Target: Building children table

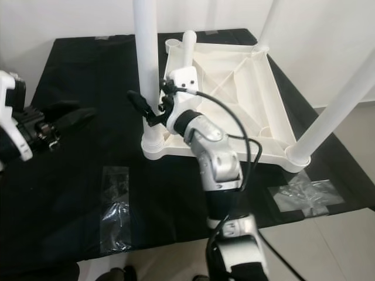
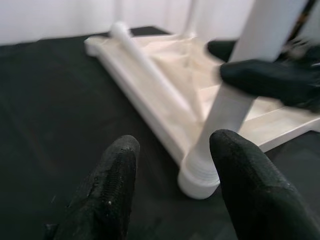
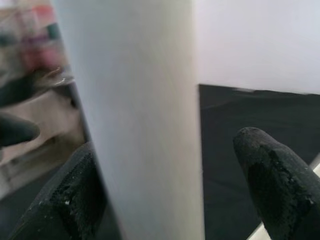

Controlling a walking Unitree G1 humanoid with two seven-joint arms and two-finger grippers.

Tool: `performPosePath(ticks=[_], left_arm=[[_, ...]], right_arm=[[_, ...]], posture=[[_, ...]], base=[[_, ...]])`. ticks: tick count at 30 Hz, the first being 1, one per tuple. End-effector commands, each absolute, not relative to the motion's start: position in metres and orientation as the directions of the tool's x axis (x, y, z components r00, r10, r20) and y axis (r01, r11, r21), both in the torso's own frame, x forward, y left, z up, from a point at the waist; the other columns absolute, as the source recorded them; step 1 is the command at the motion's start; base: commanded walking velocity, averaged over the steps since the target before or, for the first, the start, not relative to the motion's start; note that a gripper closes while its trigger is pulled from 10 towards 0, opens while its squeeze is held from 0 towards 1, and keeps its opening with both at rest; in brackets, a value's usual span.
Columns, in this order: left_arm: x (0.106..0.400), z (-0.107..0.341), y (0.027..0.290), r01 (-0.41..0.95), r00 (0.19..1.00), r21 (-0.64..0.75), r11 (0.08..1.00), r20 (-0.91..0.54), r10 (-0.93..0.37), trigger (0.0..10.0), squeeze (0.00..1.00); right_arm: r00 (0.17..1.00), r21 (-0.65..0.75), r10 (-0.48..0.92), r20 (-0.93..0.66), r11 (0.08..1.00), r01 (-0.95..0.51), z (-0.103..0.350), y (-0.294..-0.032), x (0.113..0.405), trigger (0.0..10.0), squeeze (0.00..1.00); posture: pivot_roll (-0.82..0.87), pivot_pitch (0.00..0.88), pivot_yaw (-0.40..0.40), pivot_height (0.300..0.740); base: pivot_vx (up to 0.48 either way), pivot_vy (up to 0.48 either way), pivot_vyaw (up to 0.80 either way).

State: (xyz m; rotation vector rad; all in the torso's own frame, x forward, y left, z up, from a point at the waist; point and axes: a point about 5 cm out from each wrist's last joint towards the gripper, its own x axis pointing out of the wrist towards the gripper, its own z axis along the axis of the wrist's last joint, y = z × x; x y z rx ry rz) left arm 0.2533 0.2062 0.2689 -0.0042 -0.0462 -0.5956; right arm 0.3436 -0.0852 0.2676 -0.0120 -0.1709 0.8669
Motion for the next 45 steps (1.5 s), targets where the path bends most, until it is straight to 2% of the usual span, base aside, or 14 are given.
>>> performPosePath(ticks=[1,2,6,10,19,26,27,28,29,30,31,42,44,45], left_arm=[[0.245,0.259,0.208,0.510,0.859,0.041,0.859,0.034,-0.511,10.0,0.00],[0.245,0.259,0.208,0.510,0.859,0.041,0.859,0.034,-0.511,10.0,0.00],[0.213,0.228,0.192,0.569,0.821,0.170,0.805,-0.060,-0.568,10.0,0.00],[0.198,0.219,0.181,0.619,0.781,0.205,0.758,-0.063,-0.621,10.0,0.00],[0.177,0.230,0.165,0.692,0.699,0.171,0.701,0.086,-0.710,10.0,0.00],[0.169,0.239,0.171,0.721,0.666,0.092,0.687,0.182,-0.724,10.0,0.00],[0.168,0.238,0.173,0.728,0.659,0.091,0.679,0.181,-0.730,10.0,0.00],[0.168,0.238,0.173,0.728,0.659,0.091,0.679,0.181,-0.730,10.0,0.00],[0.166,0.238,0.174,0.736,0.651,0.090,0.671,0.180,-0.738,10.0,0.00],[0.166,0.238,0.174,0.736,0.651,0.090,0.671,0.180,-0.738,10.0,0.00],[0.166,0.238,0.176,0.740,0.646,0.089,0.666,0.179,-0.742,10.0,0.00],[0.166,0.235,0.183,0.748,0.647,0.050,0.662,0.171,-0.743,10.0,0.00],[0.166,0.234,0.182,0.745,0.651,0.051,0.665,0.162,-0.742,10.0,0.00],[0.167,0.233,0.182,0.734,0.663,0.051,0.677,0.162,-0.731,10.0,0.00]], right_arm=[[0.513,-0.137,0.855,0.073,0.518,-0.844,0.261,-0.091,0.343,10.0,0.00],[0.513,-0.137,0.855,0.073,0.518,-0.844,0.261,-0.091,0.343,10.0,0.00],[0.319,-0.217,0.946,-0.063,0.299,-0.929,0.260,-0.106,0.352,10.0,0.00],[0.256,-0.204,0.964,-0.071,0.238,-0.950,0.263,-0.107,0.357,10.0,0.00],[0.231,-0.218,0.971,-0.068,0.211,-0.953,0.272,-0.098,0.375,10.0,0.00],[0.237,-0.206,0.970,-0.060,0.221,-0.953,0.269,-0.096,0.380,10.0,0.00],[0.228,-0.200,0.972,-0.055,0.213,-0.956,0.269,-0.097,0.380,4.8,0.00],[0.228,-0.200,0.972,-0.055,0.213,-0.956,0.269,-0.097,0.380,4.8,0.00],[0.218,-0.193,0.975,-0.050,0.204,-0.960,0.269,-0.099,0.380,1.9,0.00],[0.218,-0.193,0.975,-0.050,0.204,-0.960,0.269,-0.099,0.380,1.9,0.00],[0.208,-0.190,0.977,-0.045,0.196,-0.962,0.269,-0.102,0.381,0.0,0.00],[0.237,-0.193,0.972,0.000,0.233,-0.953,0.266,-0.119,0.382,0.0,0.00],[0.263,-0.202,0.965,0.004,0.258,-0.945,0.262,-0.121,0.381,0.0,0.00],[0.357,-0.172,0.934,0.000,0.352,-0.920,0.248,-0.115,0.376,0.0,0.00]], posture=[[0.07,0.190,-0.026,0.740],[0.07,0.190,-0.026,0.740],[0.08,0.204,-0.046,0.740],[0.08,0.210,-0.054,0.740],[0.10,0.231,-0.084,0.740],[0.10,0.246,-0.095,0.740],[0.10,0.258,-0.097,0.740],[0.10,0.258,-0.097,0.740],[0.09,0.259,-0.097,0.740],[0.09,0.259,-0.097,0.740],[0.09,0.263,-0.095,0.740],[0.09,0.265,-0.072,0.740],[0.08,0.265,-0.072,0.740],[0.08,0.265,-0.081,0.740]], base=[[0.000,0.000,0.00],[0.000,0.000,0.00],[0.000,0.000,0.00],[0.000,0.000,0.00],[0.000,0.000,0.00],[0.000,0.000,0.00],[0.000,0.000,0.00],[0.000,0.000,0.00],[0.000,0.000,0.00],[0.000,0.000,0.00],[0.000,0.000,0.00],[0.000,0.000,0.00],[0.000,0.000,0.00],[0.000,0.000,0.00]])
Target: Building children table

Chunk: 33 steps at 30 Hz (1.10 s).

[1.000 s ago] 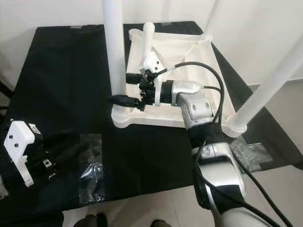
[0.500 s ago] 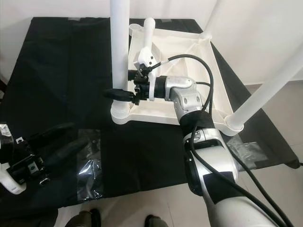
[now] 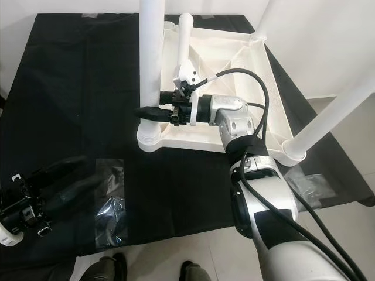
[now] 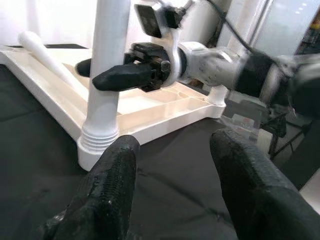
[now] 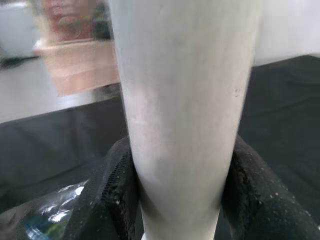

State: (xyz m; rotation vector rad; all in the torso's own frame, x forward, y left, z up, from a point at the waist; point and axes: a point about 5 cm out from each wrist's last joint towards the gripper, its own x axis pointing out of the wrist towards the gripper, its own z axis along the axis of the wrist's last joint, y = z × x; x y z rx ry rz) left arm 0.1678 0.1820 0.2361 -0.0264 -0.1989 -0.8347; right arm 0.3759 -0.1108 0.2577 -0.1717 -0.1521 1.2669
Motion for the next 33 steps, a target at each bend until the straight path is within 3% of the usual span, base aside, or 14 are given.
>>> performPosePath(ticks=[1,3,5,7,17,18,21,22,26,27,28,30,31,33], left_arm=[[0.168,0.232,0.183,0.727,0.671,0.053,0.685,0.160,-0.724,10.0,0.00],[0.168,0.232,0.183,0.727,0.671,0.053,0.685,0.160,-0.724,10.0,0.00],[0.170,0.232,0.184,0.724,0.674,0.056,0.688,0.158,-0.722,10.0,0.00],[0.173,0.231,0.184,0.727,0.670,0.058,0.684,0.156,-0.725,10.0,0.00],[0.180,0.227,0.183,0.739,0.657,0.058,0.671,0.151,-0.738,10.0,0.00],[0.180,0.227,0.183,0.739,0.658,0.059,0.671,0.151,-0.738,10.0,0.00],[0.180,0.227,0.183,0.738,0.659,0.060,0.672,0.152,-0.737,10.0,0.00],[0.181,0.226,0.183,0.738,0.658,0.060,0.672,0.152,-0.737,10.0,0.00],[0.182,0.225,0.182,0.743,0.653,0.059,0.667,0.155,-0.742,10.0,0.00],[0.182,0.225,0.181,0.745,0.651,0.059,0.665,0.156,-0.743,10.0,0.00],[0.182,0.225,0.181,0.745,0.650,0.059,0.664,0.157,-0.744,10.0,0.00],[0.182,0.225,0.181,0.745,0.650,0.059,0.664,0.157,-0.744,10.0,0.00],[0.182,0.225,0.181,0.749,0.645,0.059,0.660,0.158,-0.747,10.0,0.00],[0.181,0.225,0.180,0.755,0.639,0.058,0.653,0.157,-0.753,10.0,0.00]], right_arm=[[0.467,-0.138,0.884,0.009,0.464,-0.875,0.233,-0.105,0.368,0.0,0.00],[0.467,-0.138,0.884,0.009,0.464,-0.875,0.233,-0.105,0.368,0.0,0.00],[0.731,-0.073,0.682,-0.013,0.728,-0.681,0.187,-0.074,0.326,0.0,0.00],[0.854,-0.010,0.519,-0.044,0.854,-0.520,0.167,-0.064,0.291,0.0,0.00],[0.846,-0.026,0.530,-0.050,0.847,-0.532,0.173,-0.058,0.295,0.0,0.00],[0.847,-0.035,0.529,-0.060,0.847,-0.531,0.176,-0.058,0.295,10.0,0.00],[0.851,-0.040,0.522,-0.064,0.850,-0.524,0.181,-0.058,0.291,10.0,0.02],[0.846,-0.030,0.531,-0.047,0.846,-0.533,0.190,-0.058,0.291,10.0,1.00],[0.758,0.009,0.649,0.060,0.759,-0.651,0.218,-0.057,0.300,10.0,1.00],[0.697,-0.003,0.710,0.103,0.700,-0.714,0.228,-0.060,0.306,10.0,0.51],[0.643,-0.014,0.755,0.129,0.650,-0.760,0.235,-0.062,0.310,10.0,0.25],[0.643,-0.014,0.755,0.129,0.650,-0.760,0.235,-0.062,0.310,10.0,0.25],[0.600,-0.072,0.787,0.146,0.613,-0.787,0.243,-0.067,0.320,10.0,0.00],[0.546,-0.105,0.825,0.148,0.562,-0.820,0.250,-0.072,0.328,10.0,0.00]], posture=[[0.08,0.266,-0.086,0.740],[0.08,0.266,-0.086,0.740],[0.07,0.265,-0.075,0.740],[0.06,0.249,-0.064,0.740],[0.05,0.226,-0.066,0.740],[0.05,0.226,-0.066,0.740],[0.05,0.220,-0.065,0.740],[0.05,0.218,-0.065,0.740],[0.06,0.214,-0.069,0.740],[0.06,0.213,-0.070,0.740],[0.06,0.213,-0.070,0.740],[0.06,0.213,-0.070,0.740],[0.06,0.215,-0.074,0.740],[0.07,0.215,-0.078,0.740]], base=[[0.000,0.000,0.00],[0.000,0.000,0.00],[0.000,0.000,0.00],[0.000,0.000,0.00],[0.000,0.000,0.00],[0.000,0.000,0.00],[0.000,0.000,0.00],[0.000,0.000,0.00],[0.000,0.000,0.00],[0.000,0.000,0.00],[0.000,0.000,0.00],[0.000,0.000,0.00],[0.000,0.000,0.00],[0.000,0.000,0.00]])
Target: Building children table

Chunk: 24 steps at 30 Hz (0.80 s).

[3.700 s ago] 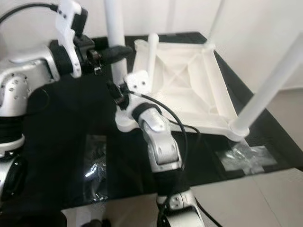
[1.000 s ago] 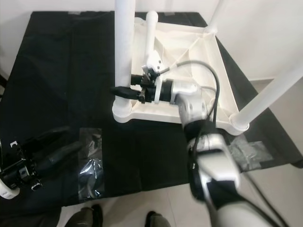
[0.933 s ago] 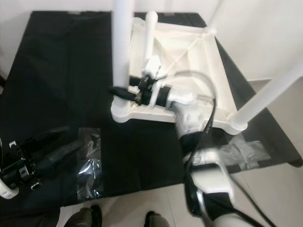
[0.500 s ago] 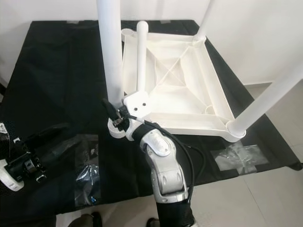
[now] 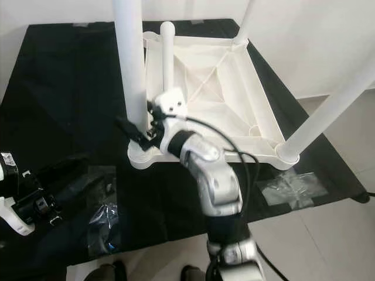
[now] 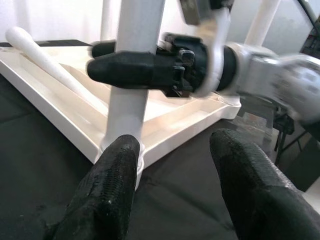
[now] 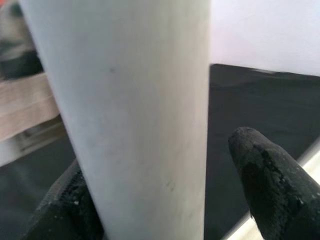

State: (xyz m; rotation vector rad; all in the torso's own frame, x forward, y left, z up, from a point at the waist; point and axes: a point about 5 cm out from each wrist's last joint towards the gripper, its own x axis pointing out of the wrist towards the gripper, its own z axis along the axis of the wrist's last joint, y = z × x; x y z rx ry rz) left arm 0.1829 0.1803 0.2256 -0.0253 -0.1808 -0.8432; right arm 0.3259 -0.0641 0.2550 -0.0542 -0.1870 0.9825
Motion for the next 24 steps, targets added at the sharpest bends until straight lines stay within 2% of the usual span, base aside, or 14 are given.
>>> performPosePath(ticks=[1,2,4,5,7,9,10,11,12,20,24], left_arm=[[0.180,0.226,0.179,0.762,0.632,0.055,0.645,0.156,-0.759,10.0,0.00],[0.180,0.226,0.179,0.762,0.632,0.055,0.645,0.156,-0.759,10.0,0.00],[0.178,0.226,0.179,0.769,0.624,0.051,0.638,0.157,-0.765,10.0,0.00],[0.178,0.226,0.179,0.769,0.624,0.051,0.638,0.157,-0.765,10.0,0.00],[0.175,0.227,0.180,0.769,0.624,0.050,0.637,0.156,-0.766,10.0,0.00],[0.175,0.227,0.181,0.769,0.624,0.050,0.637,0.156,-0.766,10.0,0.00],[0.175,0.227,0.182,0.764,0.630,0.050,0.643,0.157,-0.760,10.0,0.00],[0.175,0.227,0.182,0.760,0.635,0.051,0.648,0.158,-0.757,10.0,0.00],[0.175,0.228,0.183,0.752,0.643,0.053,0.657,0.161,-0.749,10.0,0.00],[0.177,0.228,0.186,0.730,0.665,0.065,0.680,0.163,-0.729,10.0,0.00],[0.180,0.227,0.188,0.706,0.687,0.076,0.704,0.168,-0.707,10.0,0.00]], right_arm=[[0.485,-0.150,0.865,0.128,0.500,-0.853,0.254,-0.074,0.336,10.0,0.00],[0.485,-0.150,0.865,0.128,0.500,-0.853,0.254,-0.074,0.336,10.0,0.00],[0.394,-0.186,0.915,0.088,0.404,-0.896,0.257,-0.077,0.340,10.0,0.00],[0.394,-0.186,0.915,0.088,0.404,-0.896,0.257,-0.077,0.340,10.0,0.00],[0.245,-0.205,0.969,0.021,0.244,-0.948,0.258,-0.080,0.343,10.0,0.00],[0.233,-0.206,0.972,0.013,0.231,-0.951,0.258,-0.080,0.344,10.0,0.00],[0.221,-0.197,0.975,0.016,0.220,-0.955,0.261,-0.082,0.347,4.6,0.00],[0.211,-0.190,0.977,0.021,0.211,-0.959,0.263,-0.084,0.349,4.6,0.00],[0.192,-0.190,0.981,0.010,0.190,-0.963,0.264,-0.086,0.351,0.0,0.00],[0.165,-0.185,0.986,-0.007,0.161,-0.969,0.263,-0.096,0.357,0.0,0.00],[0.198,-0.164,0.980,0.024,0.199,-0.966,0.254,-0.104,0.355,0.0,0.00]], posture=[[0.08,0.218,-0.077,0.740],[0.08,0.218,-0.077,0.740],[0.09,0.221,-0.081,0.740],[0.09,0.221,-0.081,0.740],[0.09,0.225,-0.083,0.740],[0.09,0.227,-0.083,0.740],[0.09,0.229,-0.083,0.740],[0.09,0.229,-0.083,0.740],[0.09,0.230,-0.081,0.740],[0.09,0.225,-0.082,0.740],[0.06,0.218,-0.083,0.740]], base=[[0.000,0.000,0.00],[0.000,0.000,0.00],[0.000,0.000,0.00],[0.000,0.000,0.00],[0.000,0.000,0.00],[0.000,0.000,0.00],[0.000,0.000,0.00],[0.000,0.000,0.00],[0.000,0.000,0.00],[0.000,0.000,0.00],[0.000,0.000,0.00]])
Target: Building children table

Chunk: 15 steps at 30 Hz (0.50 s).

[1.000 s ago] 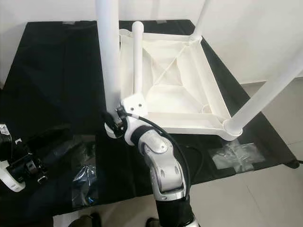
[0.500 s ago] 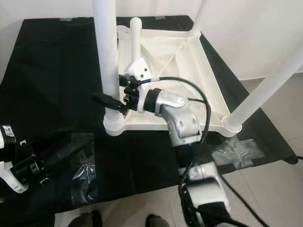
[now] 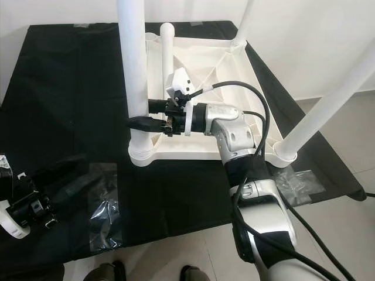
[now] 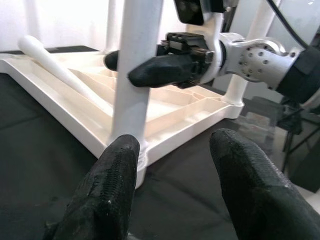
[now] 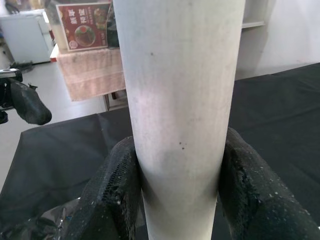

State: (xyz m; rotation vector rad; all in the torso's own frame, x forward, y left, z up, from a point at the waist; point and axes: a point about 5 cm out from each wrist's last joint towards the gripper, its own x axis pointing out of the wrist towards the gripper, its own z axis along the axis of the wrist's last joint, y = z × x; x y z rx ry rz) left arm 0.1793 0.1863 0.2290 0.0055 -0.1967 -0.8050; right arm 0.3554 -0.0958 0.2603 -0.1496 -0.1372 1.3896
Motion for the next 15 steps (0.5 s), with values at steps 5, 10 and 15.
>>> performPosePath(ticks=[5,10,15], left_arm=[[0.182,0.225,0.189,0.687,0.704,0.085,0.722,0.169,-0.690,10.0,0.00],[0.185,0.224,0.191,0.672,0.718,0.092,0.735,0.163,-0.677,10.0,0.00],[0.188,0.223,0.191,0.670,0.719,0.100,0.735,0.157,-0.677,10.0,0.00]], right_arm=[[0.396,-0.119,0.918,0.020,0.395,-0.911,0.231,-0.102,0.348,0.0,0.00],[0.919,0.014,0.392,-0.047,0.920,-0.392,0.175,-0.081,0.311,0.0,0.00],[0.895,0.037,0.440,-0.070,0.898,-0.438,0.161,-0.068,0.297,0.0,0.00]], posture=[[0.04,0.214,-0.085,0.740],[0.03,0.219,-0.063,0.740],[0.03,0.206,-0.057,0.740]], base=[[0.000,0.000,0.00],[0.000,0.000,0.00],[0.000,0.000,0.00]])
